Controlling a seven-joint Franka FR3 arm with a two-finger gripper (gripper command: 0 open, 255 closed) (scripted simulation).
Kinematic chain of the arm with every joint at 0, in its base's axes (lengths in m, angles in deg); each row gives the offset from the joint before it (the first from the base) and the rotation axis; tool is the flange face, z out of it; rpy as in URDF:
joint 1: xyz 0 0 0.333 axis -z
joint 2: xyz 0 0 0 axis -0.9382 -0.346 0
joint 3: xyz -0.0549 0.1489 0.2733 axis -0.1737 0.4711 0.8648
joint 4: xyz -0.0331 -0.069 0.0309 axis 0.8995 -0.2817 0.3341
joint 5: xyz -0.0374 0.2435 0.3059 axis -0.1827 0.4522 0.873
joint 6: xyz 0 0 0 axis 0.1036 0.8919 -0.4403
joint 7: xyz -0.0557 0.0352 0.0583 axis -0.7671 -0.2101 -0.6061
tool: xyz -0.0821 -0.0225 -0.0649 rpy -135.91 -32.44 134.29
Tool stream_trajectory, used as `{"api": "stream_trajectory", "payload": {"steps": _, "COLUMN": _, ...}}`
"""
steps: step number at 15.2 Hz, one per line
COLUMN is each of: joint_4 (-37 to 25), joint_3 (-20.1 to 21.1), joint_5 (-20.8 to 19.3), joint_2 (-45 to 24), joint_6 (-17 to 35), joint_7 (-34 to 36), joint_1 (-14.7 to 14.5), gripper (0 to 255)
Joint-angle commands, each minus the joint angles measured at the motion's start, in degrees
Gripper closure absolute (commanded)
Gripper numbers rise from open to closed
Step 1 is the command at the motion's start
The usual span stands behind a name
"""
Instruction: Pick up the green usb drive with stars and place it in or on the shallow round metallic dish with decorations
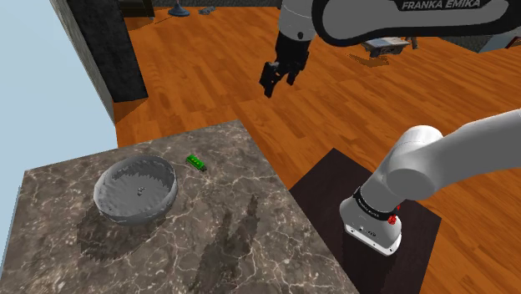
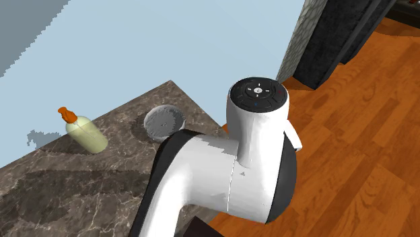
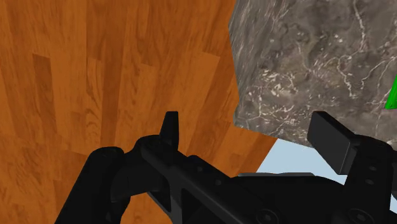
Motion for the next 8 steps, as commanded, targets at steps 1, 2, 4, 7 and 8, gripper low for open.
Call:
{"api": "stream_trajectory", "payload": {"steps": 1, "joint_4": -0.35, "joint_3": 1.67, "joint_5": 0.77, "joint_2": -2.63, "joint_6": 1.87, "joint_7": 1.47, "joint_1": -0.67, "gripper": 0}}
{"api": "stream_trajectory", "payload": {"steps": 2, "joint_4": -0.69, "joint_3": 2.52, "joint_5": 1.05, "joint_2": -4.1, "joint_6": 2.77, "joint_7": 2.21, "joint_1": -0.95, "gripper": 0}}
{"api": "stream_trajectory", "payload": {"steps": 4, "joint_4": -1.53, "joint_3": 4.22, "joint_5": 1.49, "joint_2": -7.15, "joint_6": 4.55, "joint_7": 3.7, "joint_1": -1.48, "gripper": 0}}
{"api": "stream_trajectory", "payload": {"steps": 7, "joint_4": -3.21, "joint_3": 6.77, "joint_5": 1.74, "joint_2": -12.0, "joint_6": 7.09, "joint_7": 6.02, "joint_1": -2.19, "gripper": 0}}
{"api": "stream_trajectory", "payload": {"steps": 8, "joint_4": -3.87, "joint_3": 7.6, "joint_5": 1.7, "joint_2": -13.68, "joint_6": 7.9, "joint_7": 6.83, "joint_1": -2.41, "gripper": 0}}
